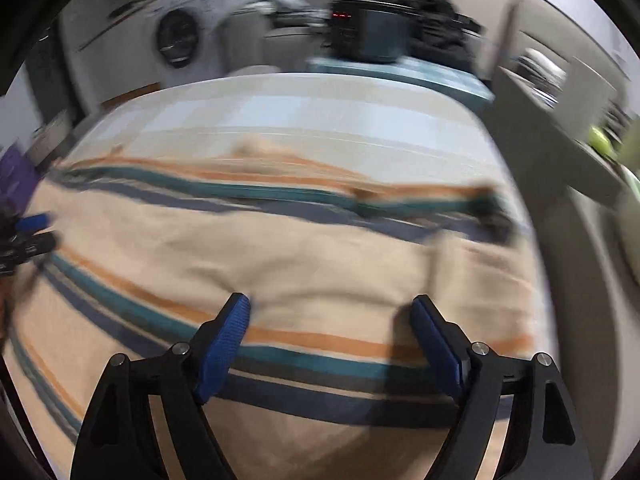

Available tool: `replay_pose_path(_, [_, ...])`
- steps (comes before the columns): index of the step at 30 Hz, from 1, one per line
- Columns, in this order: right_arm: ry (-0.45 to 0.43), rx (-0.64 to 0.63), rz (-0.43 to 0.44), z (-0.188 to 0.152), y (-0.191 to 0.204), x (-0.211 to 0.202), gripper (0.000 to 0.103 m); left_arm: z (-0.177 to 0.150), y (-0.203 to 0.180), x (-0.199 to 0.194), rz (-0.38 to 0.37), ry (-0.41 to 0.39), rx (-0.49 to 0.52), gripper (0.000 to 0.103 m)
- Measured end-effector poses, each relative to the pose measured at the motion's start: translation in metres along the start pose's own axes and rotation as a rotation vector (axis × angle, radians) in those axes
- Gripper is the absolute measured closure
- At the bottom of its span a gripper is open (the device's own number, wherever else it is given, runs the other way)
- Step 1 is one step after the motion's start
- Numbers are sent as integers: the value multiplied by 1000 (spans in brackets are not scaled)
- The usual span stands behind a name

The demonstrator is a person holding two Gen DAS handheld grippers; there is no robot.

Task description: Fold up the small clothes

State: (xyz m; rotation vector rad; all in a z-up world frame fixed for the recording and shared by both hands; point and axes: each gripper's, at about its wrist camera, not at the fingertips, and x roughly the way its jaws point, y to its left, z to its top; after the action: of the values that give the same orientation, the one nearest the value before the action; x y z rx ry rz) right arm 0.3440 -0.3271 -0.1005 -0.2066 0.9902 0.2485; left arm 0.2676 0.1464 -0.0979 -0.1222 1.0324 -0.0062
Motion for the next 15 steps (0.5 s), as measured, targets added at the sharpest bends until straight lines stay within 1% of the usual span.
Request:
replay_pose_path(1, [-9,24,-33,-5,-11,-5,20,-6,11,-6,22,-5,-17,24])
replay_pose_path(3, [-7,58,-50,-8,-21,-8,20,-18,29,-19,49,-19,-56,24])
replay_pose_path(4, [-17,68,-47,-11,-20,-16,20,-28,41,-31,57,-30,-99,24])
replay_pose_path(6, [-45,50,-34,-15,-7,-31,20,-47,59,-51,42,-48,-169,24])
replay_pose_path(9, [-98,26,69,-28,30,-60,20,-86,83,-88,40,-83,-275,24])
replay_pose_path(11, [-104,-1,169,-39,67,-69,20,-113,95,-108,40,-93,-329,24])
replay_pose_path(13, [-98,-63,256,-51,108,-78,20,-136,103,-121,52,-97,-359,24])
replay_pose_path(15, [-101,-146,318,-63,154,-87,20,-156,105,-131,46,-101,-369,24])
